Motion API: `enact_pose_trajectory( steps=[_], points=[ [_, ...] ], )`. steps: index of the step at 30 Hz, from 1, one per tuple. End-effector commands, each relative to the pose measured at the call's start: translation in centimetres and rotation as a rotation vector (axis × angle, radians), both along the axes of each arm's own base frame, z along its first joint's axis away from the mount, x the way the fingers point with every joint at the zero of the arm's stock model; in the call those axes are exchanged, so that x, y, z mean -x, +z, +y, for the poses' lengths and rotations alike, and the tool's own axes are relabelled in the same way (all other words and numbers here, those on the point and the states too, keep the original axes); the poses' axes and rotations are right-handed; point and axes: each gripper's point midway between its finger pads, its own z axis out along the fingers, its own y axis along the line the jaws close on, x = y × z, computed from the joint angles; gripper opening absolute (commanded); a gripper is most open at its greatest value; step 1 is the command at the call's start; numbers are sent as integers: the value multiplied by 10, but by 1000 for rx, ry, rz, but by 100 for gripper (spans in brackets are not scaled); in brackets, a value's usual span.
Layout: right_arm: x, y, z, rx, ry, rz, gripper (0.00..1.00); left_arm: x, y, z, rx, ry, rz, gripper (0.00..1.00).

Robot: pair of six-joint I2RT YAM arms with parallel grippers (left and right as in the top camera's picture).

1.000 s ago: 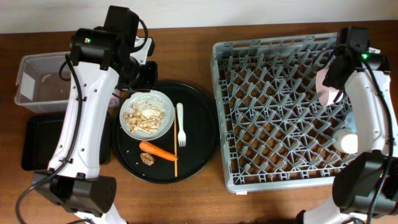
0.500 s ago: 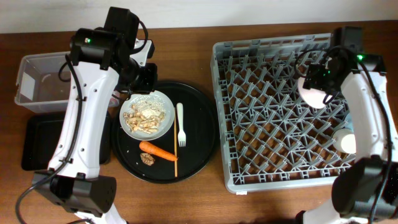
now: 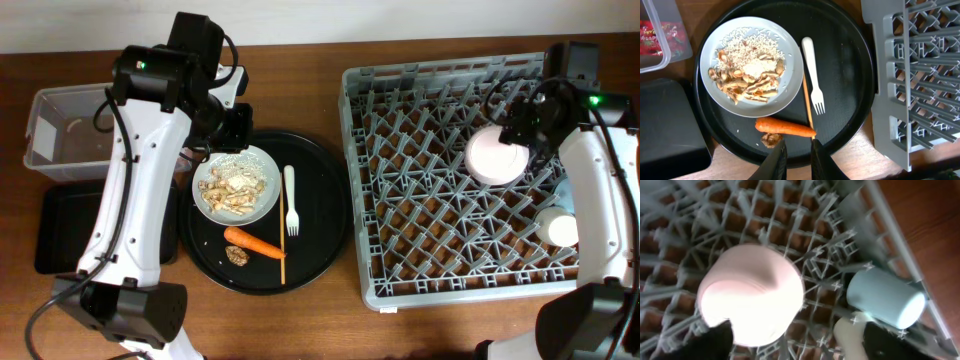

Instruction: Sort waste into correct bins and load items into the dishwasher rack

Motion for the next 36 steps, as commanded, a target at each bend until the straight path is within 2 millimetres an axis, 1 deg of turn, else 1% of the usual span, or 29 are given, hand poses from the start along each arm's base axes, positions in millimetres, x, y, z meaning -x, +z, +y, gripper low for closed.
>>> enact_pose_trajectory(
  steps=[1, 2, 3, 8, 10, 13, 17, 19, 21, 23, 24, 26, 27, 28, 29, 30, 31, 33, 34, 35, 36],
  points=[
    [-7, -8, 46, -217, 202, -1, 44, 3, 7, 1, -2, -13, -23, 17],
    [-8, -11, 58, -271, 261, 2, 37, 3, 7, 1, -2, -13, -23, 17],
    [-9, -15, 65, -302, 290, 8, 37, 3, 7, 1, -2, -13, -23, 17],
    [-3, -66, 69, -344, 275, 123, 37, 2, 7, 1, -2, -13, -23, 17],
    [-5, -83, 70, -357, 273, 148, 38, 2, 7, 1, -2, -13, -24, 17],
    [-7, -92, 82, -389, 297, 157, 39, 2, 7, 1, -2, -13, -24, 17],
    [0, -97, 97, -387, 328, 201, 47, 3, 7, 1, -2, -13, -22, 17],
    [3, -98, 92, -361, 318, 219, 51, 3, 7, 1, -2, -13, -23, 17],
    [11, -100, 68, -261, 188, 257, 52, 3, 7, 1, -3, -13, -20, 17],
    [9, -85, 66, -243, 190, 232, 55, 4, 7, 1, -3, -13, -18, 17],
    [7, -69, 69, -248, 210, 197, 55, 5, 7, 1, -4, -13, -15, 17],
    [5, -18, 75, -250, 261, 82, 58, 7, 6, 2, -7, -13, -5, 17],
    [8, 14, 79, -246, 283, 10, 64, 9, 6, 3, -12, -12, 3, 18],
    [15, 41, 86, -263, 316, -53, 78, 11, 5, 6, -29, -8, 11, 31],
    [21, 55, 95, -287, 367, -93, 86, 13, 3, 10, -54, -3, 18, 36],
    [31, 67, 107, -324, 425, -119, 86, 14, 3, 12, -65, -1, 25, 37],
    [38, 70, 114, -348, 440, -116, 86, 15, 3, 12, -65, -1, 30, 36],
    [52, 68, 127, -381, 466, -72, 85, 17, 2, 13, -67, -1, 38, 37],
    [59, 64, 140, -390, 500, -37, 84, 20, 2, 14, -70, 0, 49, 37],
    [63, 62, 157, -395, 550, -19, 84, 22, 1, 19, -90, 32, 62, 37],
    [66, 62, 177, -396, 614, -9, 84, 21, 0, 31, -129, 95, 63, 37]
  ],
)
